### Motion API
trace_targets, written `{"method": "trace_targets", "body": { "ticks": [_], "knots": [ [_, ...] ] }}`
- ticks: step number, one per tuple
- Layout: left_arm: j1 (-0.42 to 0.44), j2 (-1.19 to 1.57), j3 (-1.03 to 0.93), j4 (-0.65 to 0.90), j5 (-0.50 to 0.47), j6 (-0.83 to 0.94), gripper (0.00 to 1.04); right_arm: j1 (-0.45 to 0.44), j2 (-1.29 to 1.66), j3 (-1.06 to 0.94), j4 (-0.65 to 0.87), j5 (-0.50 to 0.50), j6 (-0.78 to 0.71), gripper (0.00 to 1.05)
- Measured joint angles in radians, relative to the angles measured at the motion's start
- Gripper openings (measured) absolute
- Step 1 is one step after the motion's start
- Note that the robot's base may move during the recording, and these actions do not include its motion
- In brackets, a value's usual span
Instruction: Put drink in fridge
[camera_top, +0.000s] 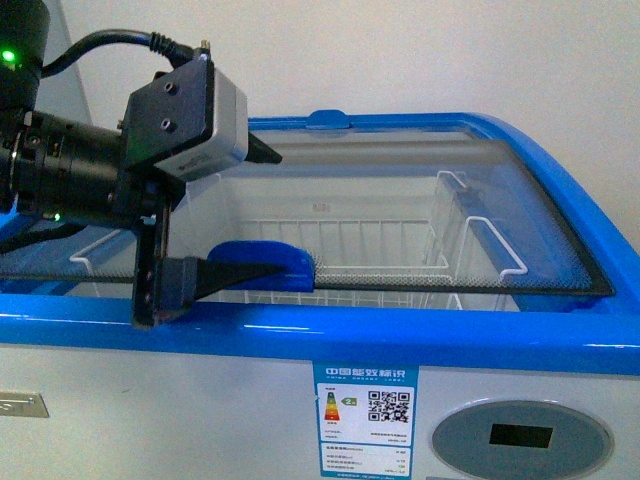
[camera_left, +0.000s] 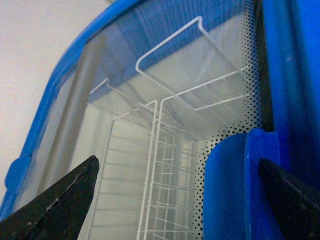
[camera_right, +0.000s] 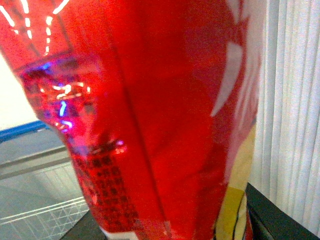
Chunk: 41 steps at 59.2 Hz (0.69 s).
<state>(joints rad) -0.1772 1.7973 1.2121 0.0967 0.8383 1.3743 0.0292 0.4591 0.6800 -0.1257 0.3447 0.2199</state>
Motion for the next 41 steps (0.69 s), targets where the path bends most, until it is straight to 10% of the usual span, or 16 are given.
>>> {"method": "trace_targets", "body": {
  "ticks": [41],
  "knots": [
    [0.001,0.423,0.636,0.172,-0.240,-0.138,0.97,0.000,0.000,0.000,0.000,0.000,0.000,0.42]
  ]
}}
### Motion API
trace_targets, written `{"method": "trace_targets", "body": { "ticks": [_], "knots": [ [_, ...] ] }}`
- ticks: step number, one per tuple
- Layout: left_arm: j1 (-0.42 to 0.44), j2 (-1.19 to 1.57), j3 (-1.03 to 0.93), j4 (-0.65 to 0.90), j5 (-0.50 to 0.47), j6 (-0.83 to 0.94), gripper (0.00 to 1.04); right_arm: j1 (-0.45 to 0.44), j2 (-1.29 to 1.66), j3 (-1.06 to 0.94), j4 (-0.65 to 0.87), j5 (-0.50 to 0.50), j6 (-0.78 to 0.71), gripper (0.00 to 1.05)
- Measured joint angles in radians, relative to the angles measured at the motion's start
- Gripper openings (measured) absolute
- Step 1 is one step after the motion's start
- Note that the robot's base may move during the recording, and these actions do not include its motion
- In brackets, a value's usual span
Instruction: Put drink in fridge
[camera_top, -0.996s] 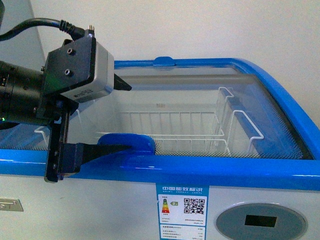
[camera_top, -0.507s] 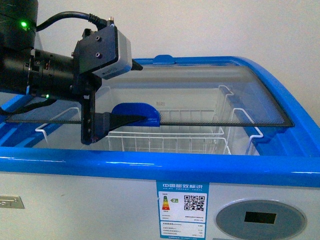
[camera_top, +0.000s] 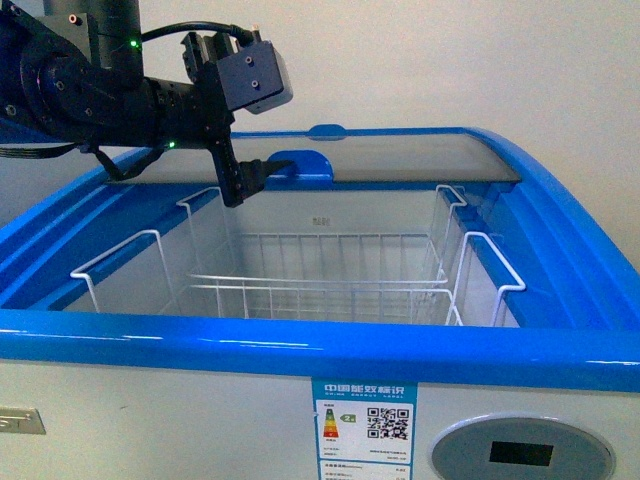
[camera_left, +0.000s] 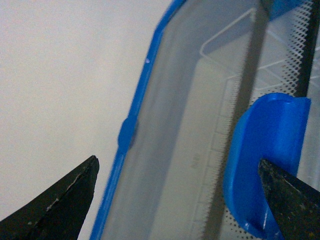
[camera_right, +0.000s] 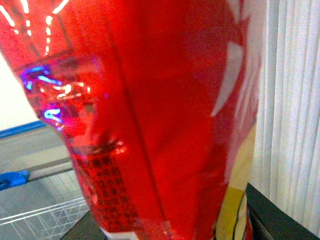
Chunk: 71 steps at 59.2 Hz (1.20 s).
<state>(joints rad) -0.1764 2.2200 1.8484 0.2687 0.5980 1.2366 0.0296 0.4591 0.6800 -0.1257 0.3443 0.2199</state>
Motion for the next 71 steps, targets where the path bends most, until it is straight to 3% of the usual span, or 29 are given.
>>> {"method": "trace_targets", "body": {
  "ticks": [12,25,29,40,42,48,50,54,59,65,71],
  "knots": [
    [0.000,-0.020,-0.044,0.175,-0.136,-0.130,0.97,0.000,0.000,0.000,0.000,0.000,0.000,0.42],
    [0.002,-0.259,-0.375,0.241,-0.371,-0.551,0.97,0.000,0.000,0.000,0.000,0.000,0.000,0.42],
    [0.006,-0.359,-0.478,0.223,-0.386,-0.679,0.97,0.000,0.000,0.000,0.000,0.000,0.000,0.42],
    [0.017,-0.919,-1.017,0.180,-0.372,-1.146,0.96,0.000,0.000,0.000,0.000,0.000,0.000,0.42],
    [0.005,-1.058,-1.143,0.172,-0.534,-1.174,0.88,0.000,0.000,0.000,0.000,0.000,0.000,0.42],
    [0.031,-1.294,-1.340,0.105,-0.680,-1.204,0.73,0.000,0.000,0.000,0.000,-0.001,0.000,0.42],
    [0.054,-1.379,-1.408,0.081,-0.682,-1.210,0.68,-0.016,0.013,0.013,-0.039,-0.037,-0.013,0.42],
    [0.094,-1.544,-1.535,0.074,-0.681,-1.225,0.54,-0.097,0.074,0.146,-0.328,-0.340,-0.146,0.42],
    [0.145,-1.605,-1.580,0.078,-0.607,-1.226,0.42,-0.070,0.154,0.219,-0.480,-0.528,-0.306,0.42],
    [0.170,-1.636,-1.619,0.079,-0.603,-1.228,0.27,0.008,0.277,0.278,-0.508,-0.608,-0.522,0.42],
    [0.171,-1.680,-1.668,0.079,-0.599,-1.228,0.08,0.068,0.494,0.420,-0.502,-0.605,-0.818,0.42]
  ]
}}
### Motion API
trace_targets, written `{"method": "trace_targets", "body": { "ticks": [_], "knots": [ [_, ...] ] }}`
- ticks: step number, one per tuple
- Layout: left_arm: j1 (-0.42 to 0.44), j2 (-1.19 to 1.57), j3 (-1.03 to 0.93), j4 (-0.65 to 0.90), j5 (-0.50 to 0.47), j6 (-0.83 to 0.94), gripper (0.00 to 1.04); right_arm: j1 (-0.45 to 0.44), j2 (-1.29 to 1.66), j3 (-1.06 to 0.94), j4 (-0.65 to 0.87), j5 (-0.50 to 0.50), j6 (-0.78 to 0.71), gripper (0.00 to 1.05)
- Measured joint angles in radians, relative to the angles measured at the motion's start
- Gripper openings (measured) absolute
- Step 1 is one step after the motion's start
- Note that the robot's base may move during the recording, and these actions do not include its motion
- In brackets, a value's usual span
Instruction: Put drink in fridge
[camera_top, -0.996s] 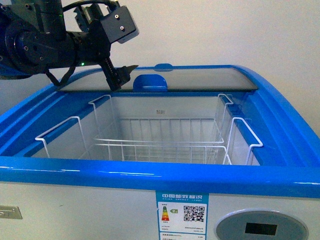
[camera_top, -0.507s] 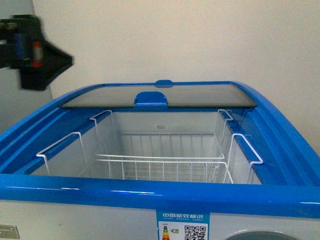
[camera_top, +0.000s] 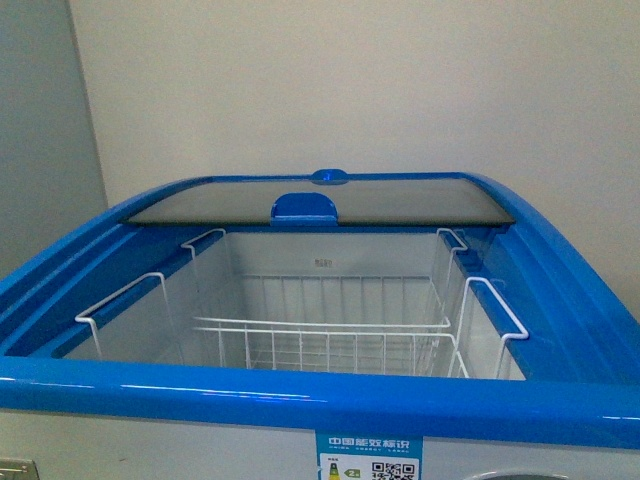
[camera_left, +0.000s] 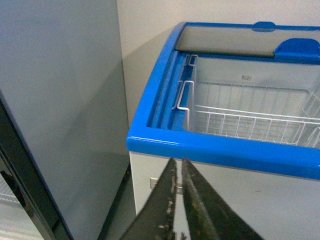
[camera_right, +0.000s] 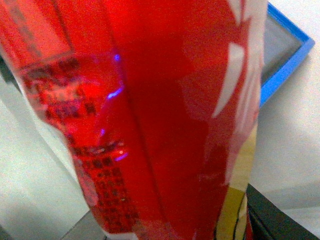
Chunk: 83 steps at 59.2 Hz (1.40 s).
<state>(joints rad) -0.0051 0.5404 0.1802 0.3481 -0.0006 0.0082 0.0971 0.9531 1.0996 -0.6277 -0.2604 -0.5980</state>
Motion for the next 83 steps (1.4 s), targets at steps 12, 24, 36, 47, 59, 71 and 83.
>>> {"method": "trace_targets", "body": {
  "ticks": [12,24,36,47,59,71,83],
  "knots": [
    [0.002,-0.072,-0.055,-0.005,0.001,-0.005,0.03,0.046,0.419,0.295,-0.126,0.127,-0.397,0.42],
    [0.002,-0.141,-0.094,-0.035,0.001,-0.005,0.03,0.129,0.753,0.558,-0.151,0.205,-0.464,0.42],
    [0.002,-0.190,-0.117,-0.064,0.001,-0.005,0.03,0.216,0.921,0.704,-0.150,0.218,-0.435,0.42],
    [0.002,-0.234,-0.131,-0.092,0.001,-0.005,0.03,0.253,1.057,0.829,-0.178,0.234,-0.431,0.42],
    [0.002,-0.273,-0.142,-0.113,0.001,-0.005,0.03,0.251,1.195,0.952,-0.187,0.277,-0.428,0.42],
    [0.002,-0.320,-0.166,-0.127,0.000,-0.006,0.03,0.251,1.319,1.065,-0.198,0.291,-0.410,0.42],
    [0.002,-0.368,-0.166,-0.176,0.000,-0.006,0.03,0.269,1.437,1.162,-0.218,0.284,-0.389,0.42]
  ]
}}
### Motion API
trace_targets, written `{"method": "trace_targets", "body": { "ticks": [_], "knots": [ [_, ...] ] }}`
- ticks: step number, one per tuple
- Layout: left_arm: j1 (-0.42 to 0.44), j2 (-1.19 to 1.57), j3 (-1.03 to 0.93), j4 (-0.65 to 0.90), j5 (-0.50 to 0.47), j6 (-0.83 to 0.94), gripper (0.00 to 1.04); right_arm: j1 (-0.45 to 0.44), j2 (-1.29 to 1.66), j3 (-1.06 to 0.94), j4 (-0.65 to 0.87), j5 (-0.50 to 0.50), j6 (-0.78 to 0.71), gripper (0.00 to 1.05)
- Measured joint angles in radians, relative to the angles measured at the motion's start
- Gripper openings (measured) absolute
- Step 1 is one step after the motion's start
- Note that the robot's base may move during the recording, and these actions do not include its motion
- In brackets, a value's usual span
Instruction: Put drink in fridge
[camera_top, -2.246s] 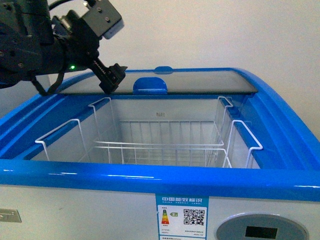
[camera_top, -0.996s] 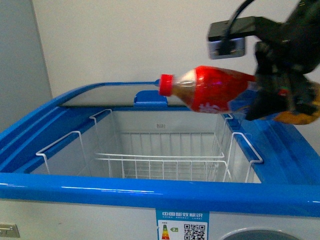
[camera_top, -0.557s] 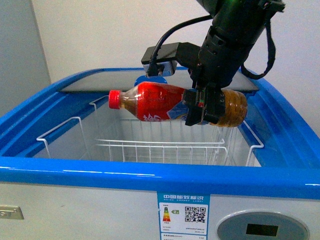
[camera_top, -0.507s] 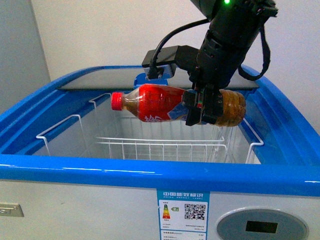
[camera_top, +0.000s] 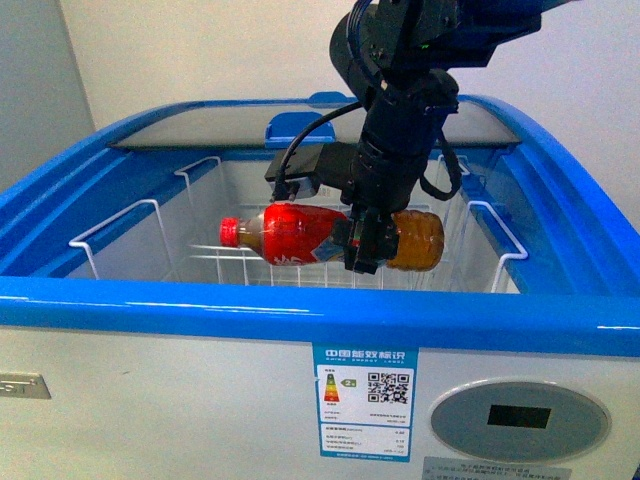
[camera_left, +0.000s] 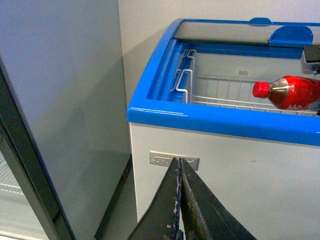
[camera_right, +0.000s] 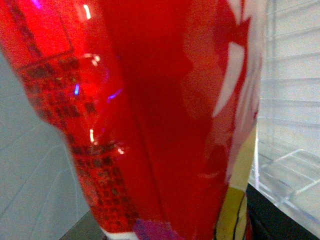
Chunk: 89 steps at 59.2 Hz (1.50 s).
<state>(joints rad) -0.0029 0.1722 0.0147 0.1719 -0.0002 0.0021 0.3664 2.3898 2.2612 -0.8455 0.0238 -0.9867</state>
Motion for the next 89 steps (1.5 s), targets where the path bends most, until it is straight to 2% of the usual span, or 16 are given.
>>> {"method": "trace_targets", "body": {
  "ticks": [5,9,25,61,77,89],
  "knots": [
    [0.000,-0.095,0.000,-0.128,0.000,0.000,0.03,0.005,0.033,0.021,0.002,0.002,0.006,0.42],
    [0.000,-0.150,0.000,-0.163,0.000,0.000,0.03,0.006,0.060,0.033,0.011,0.004,0.010,0.42],
    [0.000,-0.166,0.000,-0.169,0.000,0.000,0.03,0.008,0.138,0.028,0.105,0.016,0.039,0.42],
    [0.000,-0.166,0.000,-0.170,0.000,0.000,0.03,0.023,0.162,-0.196,0.339,0.027,0.089,0.42],
    [0.000,-0.166,0.000,-0.171,0.000,0.000,0.03,0.018,0.048,-0.257,0.349,-0.060,0.156,0.99],
    [0.000,-0.166,0.000,-0.171,0.000,0.000,0.03,-0.004,-0.142,-0.305,0.316,-0.206,0.275,0.97]
  ]
}}
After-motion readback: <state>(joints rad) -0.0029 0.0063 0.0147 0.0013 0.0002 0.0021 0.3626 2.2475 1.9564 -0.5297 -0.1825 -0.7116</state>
